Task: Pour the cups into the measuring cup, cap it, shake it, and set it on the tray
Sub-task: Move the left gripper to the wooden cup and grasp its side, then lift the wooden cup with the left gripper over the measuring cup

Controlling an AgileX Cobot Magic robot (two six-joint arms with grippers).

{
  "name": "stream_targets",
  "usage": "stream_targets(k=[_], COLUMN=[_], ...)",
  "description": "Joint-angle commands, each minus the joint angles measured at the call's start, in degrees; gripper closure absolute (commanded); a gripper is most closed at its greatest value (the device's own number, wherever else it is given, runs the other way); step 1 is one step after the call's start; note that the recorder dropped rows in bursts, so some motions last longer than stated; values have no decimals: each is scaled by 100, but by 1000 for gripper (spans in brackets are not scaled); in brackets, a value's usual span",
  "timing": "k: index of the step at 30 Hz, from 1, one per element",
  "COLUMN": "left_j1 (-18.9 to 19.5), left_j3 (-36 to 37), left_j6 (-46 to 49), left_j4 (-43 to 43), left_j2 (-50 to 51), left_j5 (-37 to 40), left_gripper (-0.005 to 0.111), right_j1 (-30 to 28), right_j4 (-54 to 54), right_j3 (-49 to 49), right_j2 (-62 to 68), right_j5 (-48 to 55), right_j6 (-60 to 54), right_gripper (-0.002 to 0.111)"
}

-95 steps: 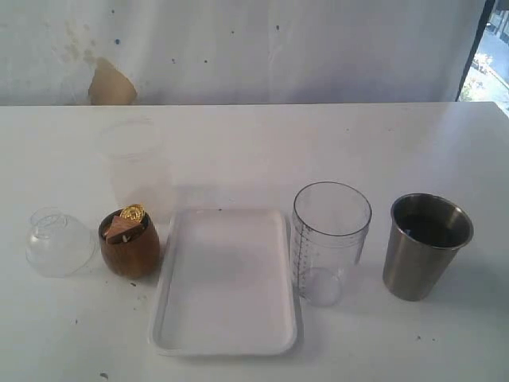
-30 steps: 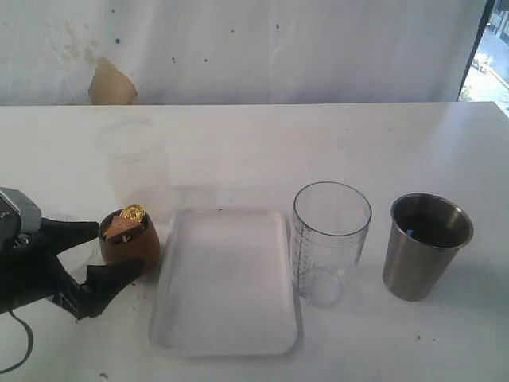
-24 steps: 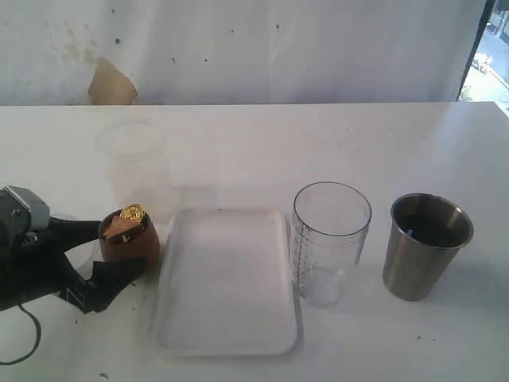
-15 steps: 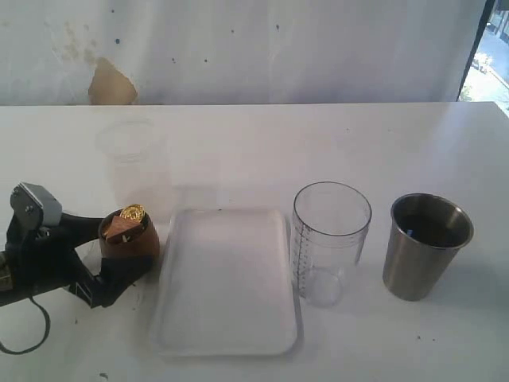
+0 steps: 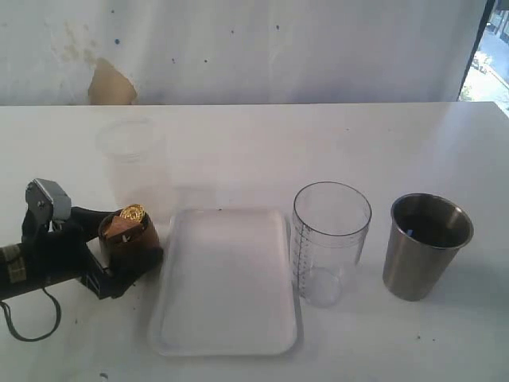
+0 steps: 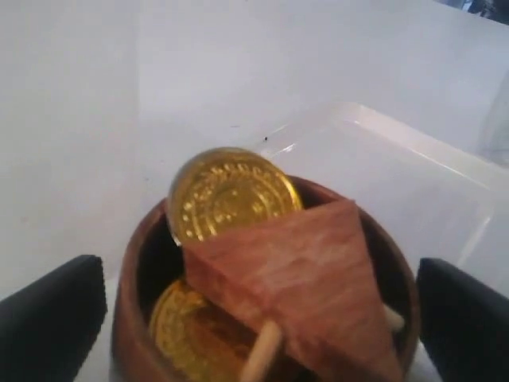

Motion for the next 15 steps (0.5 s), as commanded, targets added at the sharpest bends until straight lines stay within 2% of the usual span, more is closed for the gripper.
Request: stream_targets(k=[1, 6, 9, 10, 12, 14, 15], left_j1=[-16, -16, -16, -16, -16, -16, -16], left_j3=[-142, -142, -142, -142, -142, -142, -142], left_j6=[-104, -116, -116, -116, -116, -116, -157], left_j4=[270, 301, 326, 326, 326, 381, 512], left_j2=[6, 6, 6, 6, 6, 6, 6], left_j5=[-97, 122, 3, 4, 14, 14, 14], left_gripper=[2, 4, 16, 31, 49, 72, 94], right_j1=[-13, -13, -13, -13, -13, -13, -13], right_j4=[-9, -9, -9, -9, -9, -9, -9], right_j3=[30, 30, 30, 30, 30, 30, 30], right_j2=[-31, -31, -31, -31, -31, -31, -31], right_j5=[-78, -78, -78, -78, -78, -78, -78], right_j6=[9, 9, 9, 9, 9, 9, 9], right_gripper=[108, 108, 108, 108, 108, 108, 108])
